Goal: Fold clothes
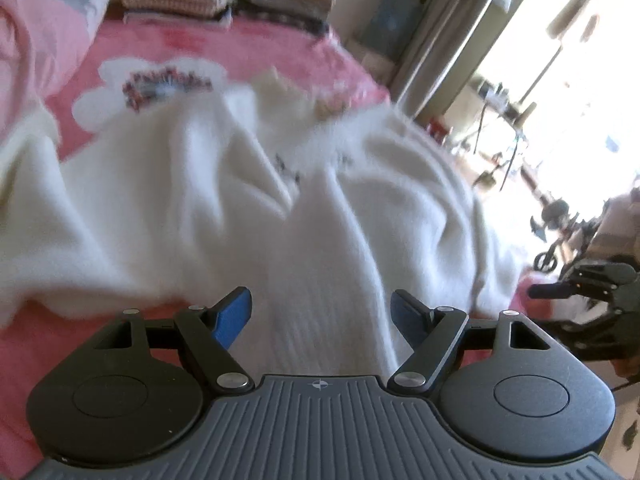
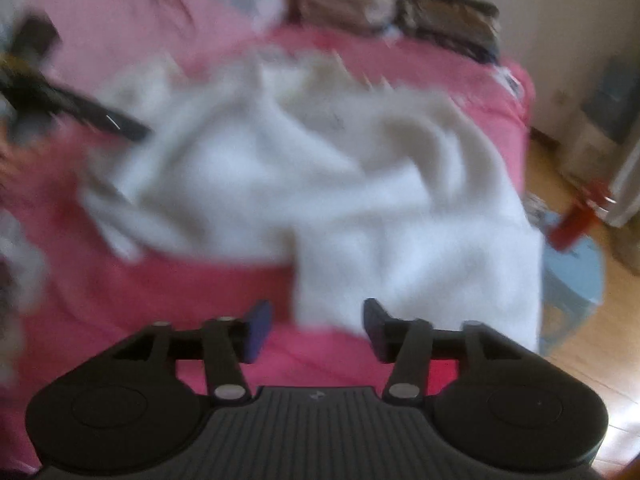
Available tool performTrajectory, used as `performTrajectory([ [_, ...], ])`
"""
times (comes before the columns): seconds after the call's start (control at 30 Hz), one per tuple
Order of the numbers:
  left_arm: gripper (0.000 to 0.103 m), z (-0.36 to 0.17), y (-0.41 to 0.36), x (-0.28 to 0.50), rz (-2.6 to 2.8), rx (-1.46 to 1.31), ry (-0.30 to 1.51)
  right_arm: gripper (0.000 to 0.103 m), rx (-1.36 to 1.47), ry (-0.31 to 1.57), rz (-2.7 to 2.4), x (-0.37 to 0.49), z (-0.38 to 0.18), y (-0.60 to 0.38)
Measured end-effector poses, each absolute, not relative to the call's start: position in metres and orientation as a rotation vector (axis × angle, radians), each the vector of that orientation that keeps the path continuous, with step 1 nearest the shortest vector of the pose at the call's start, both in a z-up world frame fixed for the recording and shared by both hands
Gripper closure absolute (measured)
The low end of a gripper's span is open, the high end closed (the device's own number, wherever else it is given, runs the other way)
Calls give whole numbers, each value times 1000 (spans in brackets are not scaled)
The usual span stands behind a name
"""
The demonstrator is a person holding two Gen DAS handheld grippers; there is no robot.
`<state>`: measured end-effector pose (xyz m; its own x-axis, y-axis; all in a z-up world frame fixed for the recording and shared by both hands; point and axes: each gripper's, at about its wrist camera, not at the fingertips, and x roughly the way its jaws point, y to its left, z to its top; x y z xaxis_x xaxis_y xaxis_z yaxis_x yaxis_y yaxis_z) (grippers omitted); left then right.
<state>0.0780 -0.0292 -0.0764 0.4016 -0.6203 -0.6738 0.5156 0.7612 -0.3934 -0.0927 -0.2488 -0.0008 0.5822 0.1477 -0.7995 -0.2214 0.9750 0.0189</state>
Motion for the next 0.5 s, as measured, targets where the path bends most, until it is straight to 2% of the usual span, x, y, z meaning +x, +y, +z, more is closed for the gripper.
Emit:
performTrajectory([
  [0.07,25,-64,-16,86,-712,-168,858,28,21,842,266,-80,23,-263],
  [0.13,24,-53,-4,98,-688,-193,812,25,112,762,276,-67,37,-279],
  [0.3,24,-49,7,137,-536,-53,737,23,168,729,131,12,20,-326],
  [0.5,24,-79,-15,206,-504,136,831,23,179,804,-27,105,-13,-382],
])
